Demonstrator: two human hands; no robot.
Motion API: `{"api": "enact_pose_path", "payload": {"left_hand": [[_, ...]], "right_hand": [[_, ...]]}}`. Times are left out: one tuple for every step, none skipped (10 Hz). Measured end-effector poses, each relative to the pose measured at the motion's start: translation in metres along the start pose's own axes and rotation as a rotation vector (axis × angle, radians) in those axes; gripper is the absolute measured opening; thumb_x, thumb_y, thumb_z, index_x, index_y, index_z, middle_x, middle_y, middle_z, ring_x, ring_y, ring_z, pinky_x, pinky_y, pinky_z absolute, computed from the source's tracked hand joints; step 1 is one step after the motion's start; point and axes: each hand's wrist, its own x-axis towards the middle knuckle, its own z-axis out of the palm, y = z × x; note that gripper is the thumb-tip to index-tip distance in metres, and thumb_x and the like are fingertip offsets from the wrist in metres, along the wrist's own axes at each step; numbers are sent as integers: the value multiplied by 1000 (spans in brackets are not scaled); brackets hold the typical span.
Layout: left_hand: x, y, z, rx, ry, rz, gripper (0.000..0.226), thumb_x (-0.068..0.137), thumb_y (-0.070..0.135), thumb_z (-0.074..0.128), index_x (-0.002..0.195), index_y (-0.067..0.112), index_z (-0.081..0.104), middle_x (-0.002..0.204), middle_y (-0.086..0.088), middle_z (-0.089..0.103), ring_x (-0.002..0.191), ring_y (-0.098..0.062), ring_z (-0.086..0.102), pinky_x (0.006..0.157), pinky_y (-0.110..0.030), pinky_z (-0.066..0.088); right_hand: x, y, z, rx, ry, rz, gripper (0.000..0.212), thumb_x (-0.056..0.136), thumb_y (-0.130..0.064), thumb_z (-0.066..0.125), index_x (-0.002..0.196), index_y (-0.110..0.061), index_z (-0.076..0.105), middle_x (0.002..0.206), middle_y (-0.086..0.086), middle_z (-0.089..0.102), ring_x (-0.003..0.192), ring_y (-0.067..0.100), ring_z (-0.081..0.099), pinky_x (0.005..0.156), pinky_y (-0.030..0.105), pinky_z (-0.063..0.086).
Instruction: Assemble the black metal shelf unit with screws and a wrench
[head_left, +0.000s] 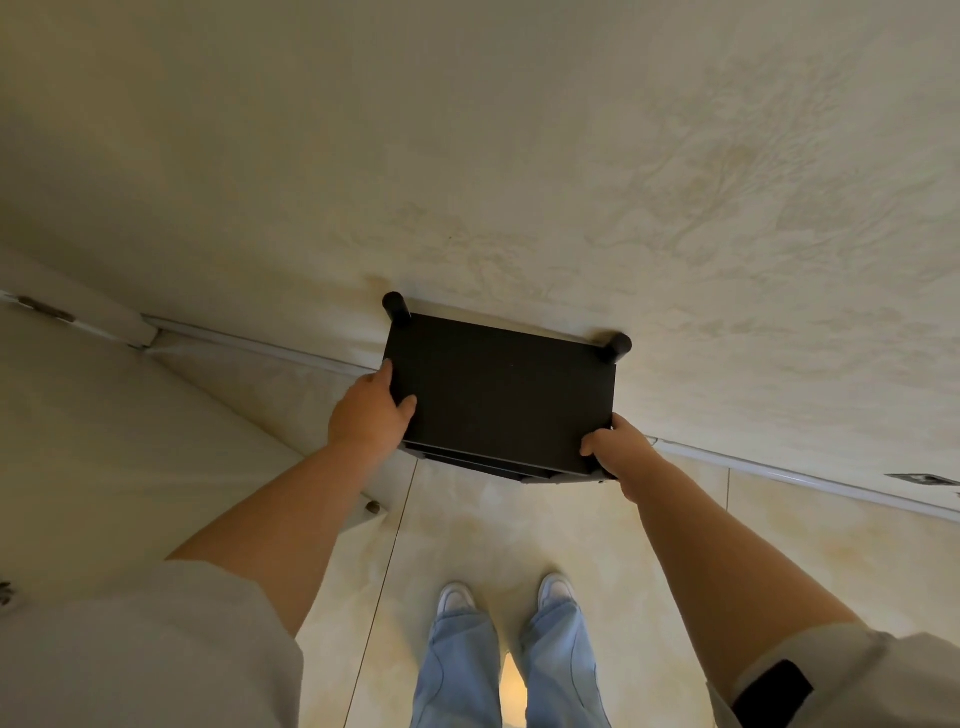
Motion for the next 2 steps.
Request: {"api": "enact_pose_path", "payload": {"left_hand": [[-6,7,-7,23,-54,17,68,96,32,49,151,17,13,145,-13,36,130,-30,40,103,-41,42],[-20,16,-19,38,-15,91,68,96,31,49,151,18,12,151,-9,28,137,-28,31,108,-43,36]], "right_hand": [[-9,-4,0,-37,14,-27,47,86,-5,53,132,-6,41,124,15,52,98,29,48,81,36,44],[-24,-4,3,-210,71,-143,50,87,-12,54,133,-9,38,129,14,49,101,29,51,86,38,49]]}}
